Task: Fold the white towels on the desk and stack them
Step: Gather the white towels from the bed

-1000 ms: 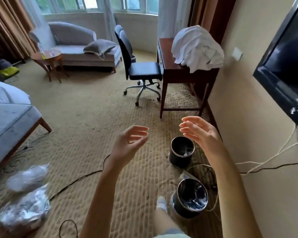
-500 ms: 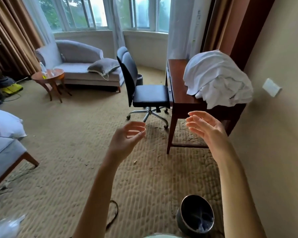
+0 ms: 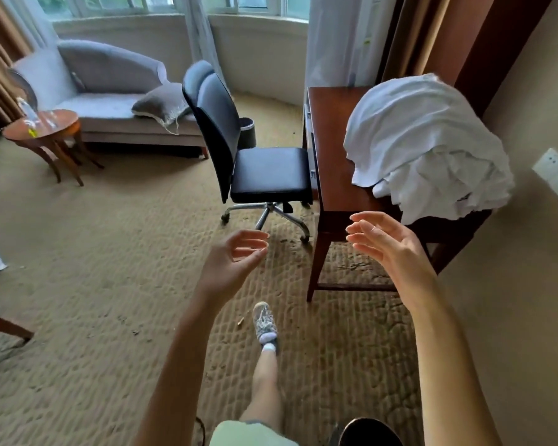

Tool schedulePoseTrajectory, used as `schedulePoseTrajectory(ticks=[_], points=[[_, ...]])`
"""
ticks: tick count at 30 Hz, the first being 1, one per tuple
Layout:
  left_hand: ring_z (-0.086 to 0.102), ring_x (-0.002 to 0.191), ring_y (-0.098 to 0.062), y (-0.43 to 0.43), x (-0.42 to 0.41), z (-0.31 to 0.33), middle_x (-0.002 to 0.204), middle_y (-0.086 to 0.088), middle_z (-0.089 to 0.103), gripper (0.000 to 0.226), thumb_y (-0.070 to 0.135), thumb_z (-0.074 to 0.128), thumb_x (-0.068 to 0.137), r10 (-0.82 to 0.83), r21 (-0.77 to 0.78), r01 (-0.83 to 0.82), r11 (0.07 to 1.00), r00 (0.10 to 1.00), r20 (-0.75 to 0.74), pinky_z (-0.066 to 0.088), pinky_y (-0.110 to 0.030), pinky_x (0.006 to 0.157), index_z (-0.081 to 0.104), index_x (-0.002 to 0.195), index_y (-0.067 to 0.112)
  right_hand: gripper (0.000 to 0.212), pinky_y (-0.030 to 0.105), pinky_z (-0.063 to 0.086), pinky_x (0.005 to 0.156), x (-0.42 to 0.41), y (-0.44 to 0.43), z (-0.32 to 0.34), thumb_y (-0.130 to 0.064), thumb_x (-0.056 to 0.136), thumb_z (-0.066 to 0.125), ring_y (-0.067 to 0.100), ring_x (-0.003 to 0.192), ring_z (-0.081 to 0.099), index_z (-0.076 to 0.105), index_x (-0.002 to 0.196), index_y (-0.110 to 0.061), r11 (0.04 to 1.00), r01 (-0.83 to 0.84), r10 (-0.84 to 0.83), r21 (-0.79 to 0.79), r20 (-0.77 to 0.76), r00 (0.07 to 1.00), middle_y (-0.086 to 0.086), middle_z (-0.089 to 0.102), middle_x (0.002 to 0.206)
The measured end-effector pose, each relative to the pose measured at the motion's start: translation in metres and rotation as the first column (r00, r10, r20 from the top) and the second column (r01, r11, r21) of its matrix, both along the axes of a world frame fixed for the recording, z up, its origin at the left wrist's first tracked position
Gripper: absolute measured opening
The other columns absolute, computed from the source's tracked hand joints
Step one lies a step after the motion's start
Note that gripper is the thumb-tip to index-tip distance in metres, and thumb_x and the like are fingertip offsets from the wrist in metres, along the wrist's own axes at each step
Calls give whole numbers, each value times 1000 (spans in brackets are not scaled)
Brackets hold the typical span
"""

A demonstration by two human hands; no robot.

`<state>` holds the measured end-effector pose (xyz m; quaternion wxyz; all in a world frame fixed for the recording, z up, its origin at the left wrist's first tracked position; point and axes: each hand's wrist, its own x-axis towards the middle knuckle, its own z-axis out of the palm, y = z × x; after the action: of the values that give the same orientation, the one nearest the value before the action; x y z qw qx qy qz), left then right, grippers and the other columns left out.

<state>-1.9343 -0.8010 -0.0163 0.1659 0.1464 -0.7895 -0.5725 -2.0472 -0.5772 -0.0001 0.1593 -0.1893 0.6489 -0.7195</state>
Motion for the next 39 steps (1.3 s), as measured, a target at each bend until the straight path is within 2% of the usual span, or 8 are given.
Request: schedulePoseTrajectory(ticks=[4, 7, 11, 15, 21, 31, 39], points=[[68, 83, 2, -36, -103, -28, 97, 9, 71, 20, 11, 72, 84, -71, -6, 71, 997, 997, -6, 51, -12, 74, 67, 98, 25, 24, 21, 55, 80, -85, -29, -24, -40, 78, 64, 13, 88, 69, 71, 95, -25, 998, 64, -64, -12, -6, 998, -2, 73, 90], [68, 87, -5, -67, -194, -36, 96, 5, 72, 20, 10, 71, 84, -134, 24, 134, 991, 991, -2, 52, -16, 77, 67, 99, 23, 23, 21, 55, 82, -161, -64, -35, -35, 80, 63, 12, 89, 69, 70, 98, -22, 994, 109, -109, 18, -5, 994, -3, 73, 89], [68, 83, -3, -116, -309, -17, 91, 8, 72, 23, 7, 70, 85, -177, 35, 179, 983, 983, -51, 51, -14, 76, 67, 96, 27, 14, 20, 55, 81, -270, -116, -14, -26, 87, 61, 12, 88, 69, 70, 96, -21, 989, 139, -139, 59, -9, 990, -3, 74, 88], [69, 86, -3, -158, -400, -2, 91, 11, 73, 21, 12, 71, 86, -169, 37, 171, 985, 984, -58, 50, -15, 75, 68, 97, 30, 21, 17, 54, 76, -356, -149, 12, -32, 82, 61, 10, 86, 70, 70, 97, -21, 982, 186, -186, 11, -50, 981, -3, 74, 89], [68, 89, -3, -182, -485, -6, 94, 11, 73, 19, 17, 71, 86, -247, 50, 248, 968, 969, -11, 50, -14, 75, 69, 98, 31, 21, 20, 55, 80, -429, -171, 13, -29, 84, 59, 12, 88, 70, 69, 98, -19, 973, 231, -230, 25, -37, 973, -2, 74, 90], [69, 89, -5, -226, -603, -30, 92, 8, 74, 21, 9, 71, 86, -299, 72, 297, 952, 954, 17, 49, -16, 77, 69, 97, 27, 14, 20, 54, 81, -525, -204, -14, -21, 89, 59, 13, 88, 69, 70, 98, -18, 949, 312, -313, 35, 4, 950, 0, 73, 91], [68, 90, -3, -232, -752, -10, 98, 11, 73, 22, 15, 69, 87, -523, 14, 523, 852, 852, -7, 48, -12, 74, 69, 101, 31, 15, 19, 54, 82, -626, -205, -3, -18, 93, 56, 14, 92, 69, 69, 101, -17, 869, 495, -495, 15, -40, 868, 0, 74, 93]])
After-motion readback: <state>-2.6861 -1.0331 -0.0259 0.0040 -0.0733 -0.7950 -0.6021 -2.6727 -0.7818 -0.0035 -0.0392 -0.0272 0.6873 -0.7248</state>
